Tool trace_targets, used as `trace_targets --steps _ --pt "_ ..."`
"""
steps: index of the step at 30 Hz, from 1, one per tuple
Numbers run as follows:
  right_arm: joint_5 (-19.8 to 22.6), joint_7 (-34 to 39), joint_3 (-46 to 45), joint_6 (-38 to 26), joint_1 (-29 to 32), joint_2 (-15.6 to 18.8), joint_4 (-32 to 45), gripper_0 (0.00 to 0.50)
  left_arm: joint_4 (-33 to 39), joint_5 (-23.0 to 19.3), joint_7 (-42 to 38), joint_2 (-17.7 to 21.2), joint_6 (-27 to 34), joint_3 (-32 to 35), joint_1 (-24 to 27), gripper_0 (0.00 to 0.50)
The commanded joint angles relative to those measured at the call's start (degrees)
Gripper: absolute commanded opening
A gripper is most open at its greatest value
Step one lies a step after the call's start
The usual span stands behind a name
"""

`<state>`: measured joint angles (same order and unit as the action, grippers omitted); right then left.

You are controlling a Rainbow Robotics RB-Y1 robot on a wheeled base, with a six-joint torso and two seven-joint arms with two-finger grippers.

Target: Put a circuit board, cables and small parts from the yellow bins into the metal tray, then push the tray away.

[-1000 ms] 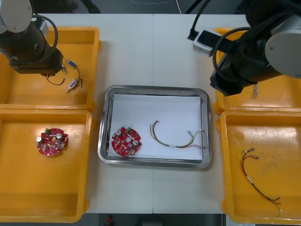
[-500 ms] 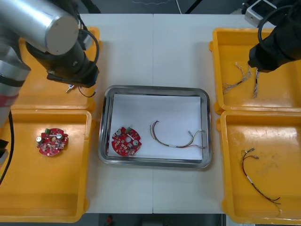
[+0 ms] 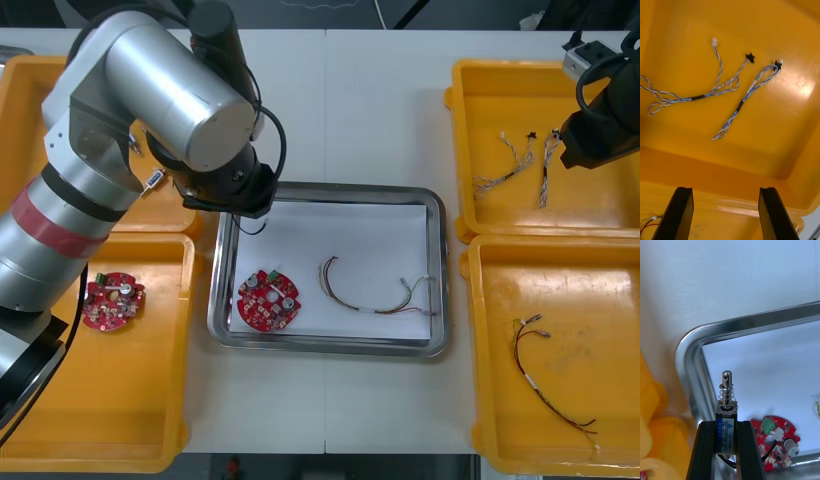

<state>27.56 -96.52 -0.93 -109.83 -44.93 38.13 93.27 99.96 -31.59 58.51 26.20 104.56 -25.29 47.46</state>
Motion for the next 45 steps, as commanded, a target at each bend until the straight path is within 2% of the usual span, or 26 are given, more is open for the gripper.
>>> trace_targets --steps 1,5,10,20,21,22,25,26,32,36,45 --pt "-1.19 2.66 -2.24 -0.17 -6.66 0.46 -8.28 0.5 -1.87 0.92 -7.88 -1.5 -5.07 -5.03 1.85 0.001" --pt "-2.33 3.01 -3.38 1.73 -9.3 -0.25 -14.26 0.5 -4.42 1.53 -7.88 -2.03 -8.06 -7.31 1.85 0.0" --pt "-2.33 4.33 -3.56 7.7 -12.02 -0.69 -21.38 0.5 -8.11 2.06 -7.88 -2.47 -12.01 -9.86 1.85 0.001" --pt "-2.16 10.04 -3.56 16.58 -12.81 -2.09 -29.11 0.5 -9.34 4.26 -7.53 -2.82 -16.41 -10.13 -0.53 0.007" --pt "-2.16 11.09 -3.56 17.11 -12.99 -2.36 -30.34 0.5 -9.34 4.26 -7.62 -2.82 -16.41 -10.13 -0.53 0.101" --pt "-2.07 12.06 -3.56 17.55 -13.25 -2.62 -31.48 0.5 -9.34 4.26 -7.62 -2.82 -16.23 -10.13 -0.53 0.238" --pt "-1.98 14.26 -3.56 18.6 -14.05 -3.32 -34.56 0.5 -8.99 4.26 -7.62 -2.82 -15.7 -10.21 -0.53 0.475" --pt "-1.98 14.52 -3.64 18.86 -14.22 -3.5 -35.17 0.5 -8.81 4.26 -7.71 -2.82 -15.53 -10.13 -0.53 0.5" --pt "-1.72 15.58 -3.56 22.82 -15.01 -4.29 -40.62 0.5 -6.26 4.43 -8.32 -2.65 -11.66 -9.51 -0.53 0.5" --pt "-1.37 16.19 -3.64 25.37 -15.01 -4.38 -43.17 0.5 -2.57 3.64 -8.85 -2.56 -6.83 -6.52 -0.53 0.5" --pt "-0.14 17.07 -3.56 29.68 -15.01 -4.99 -47.92 0.5 5.69 -0.31 -9.91 -1.68 4.07 5.78 -0.35 0.5"
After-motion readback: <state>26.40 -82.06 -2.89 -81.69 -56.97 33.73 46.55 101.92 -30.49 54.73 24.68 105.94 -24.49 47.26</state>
